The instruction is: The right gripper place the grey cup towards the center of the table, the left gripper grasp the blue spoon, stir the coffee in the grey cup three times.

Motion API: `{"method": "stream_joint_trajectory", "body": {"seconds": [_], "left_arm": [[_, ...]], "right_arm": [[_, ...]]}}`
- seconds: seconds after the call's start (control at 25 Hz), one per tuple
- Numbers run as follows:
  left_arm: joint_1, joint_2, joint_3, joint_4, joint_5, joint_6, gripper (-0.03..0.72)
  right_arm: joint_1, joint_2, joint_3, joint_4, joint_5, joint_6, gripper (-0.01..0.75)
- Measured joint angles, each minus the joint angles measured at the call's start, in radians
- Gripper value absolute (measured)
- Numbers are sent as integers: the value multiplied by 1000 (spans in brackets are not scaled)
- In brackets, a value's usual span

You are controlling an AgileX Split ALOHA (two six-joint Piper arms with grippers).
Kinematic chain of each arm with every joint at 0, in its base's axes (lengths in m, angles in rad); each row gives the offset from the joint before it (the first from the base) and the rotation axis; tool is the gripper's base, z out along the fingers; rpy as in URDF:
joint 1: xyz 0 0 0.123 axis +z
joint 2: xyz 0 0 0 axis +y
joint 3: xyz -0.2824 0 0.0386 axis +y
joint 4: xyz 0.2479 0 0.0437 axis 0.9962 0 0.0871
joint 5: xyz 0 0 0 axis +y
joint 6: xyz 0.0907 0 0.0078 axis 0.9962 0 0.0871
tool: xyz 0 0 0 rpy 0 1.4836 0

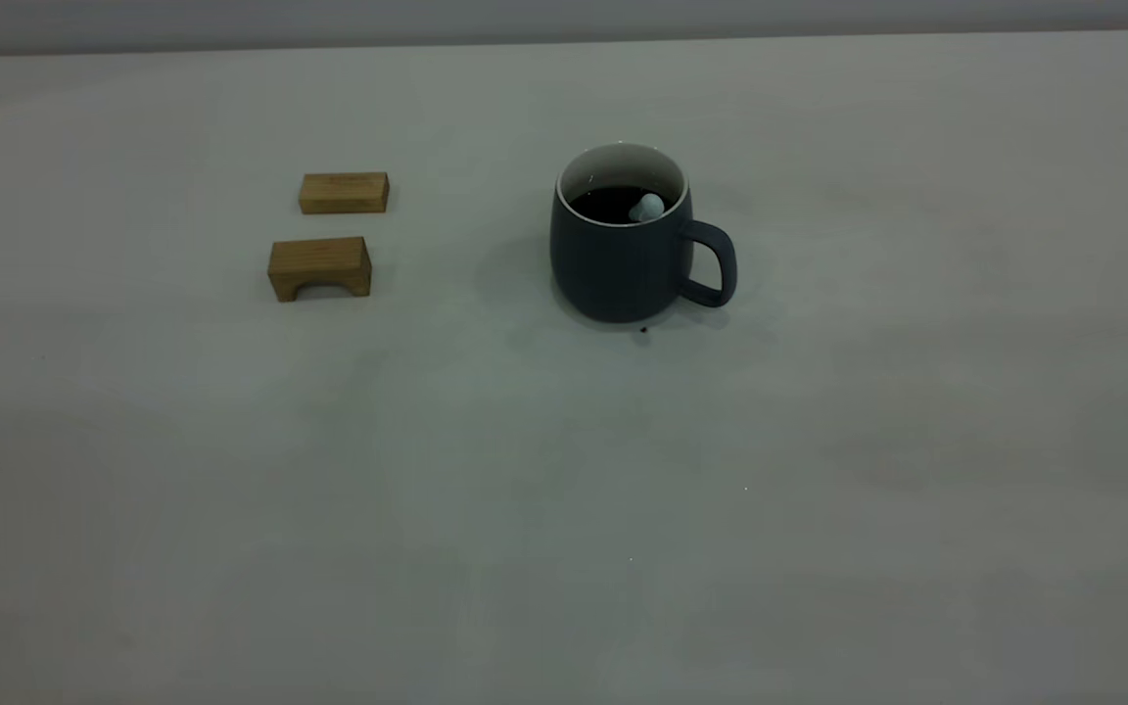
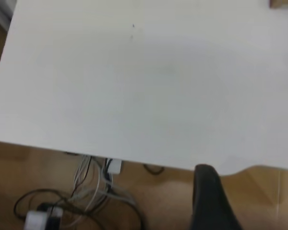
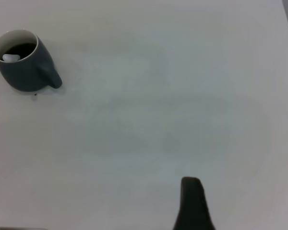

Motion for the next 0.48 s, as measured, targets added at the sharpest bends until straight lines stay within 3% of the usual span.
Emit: {"method": "stream_joint_trajectory", "body": {"seconds": [0.24,0.48], "left_arm": [[1,-140,39,-54,-27,19,505],[1,-240,52,-115,-32,149,505]], "right_arm": [[0,0,0,0,0,0,587],[0,0,0,0,0,0,587]]}}
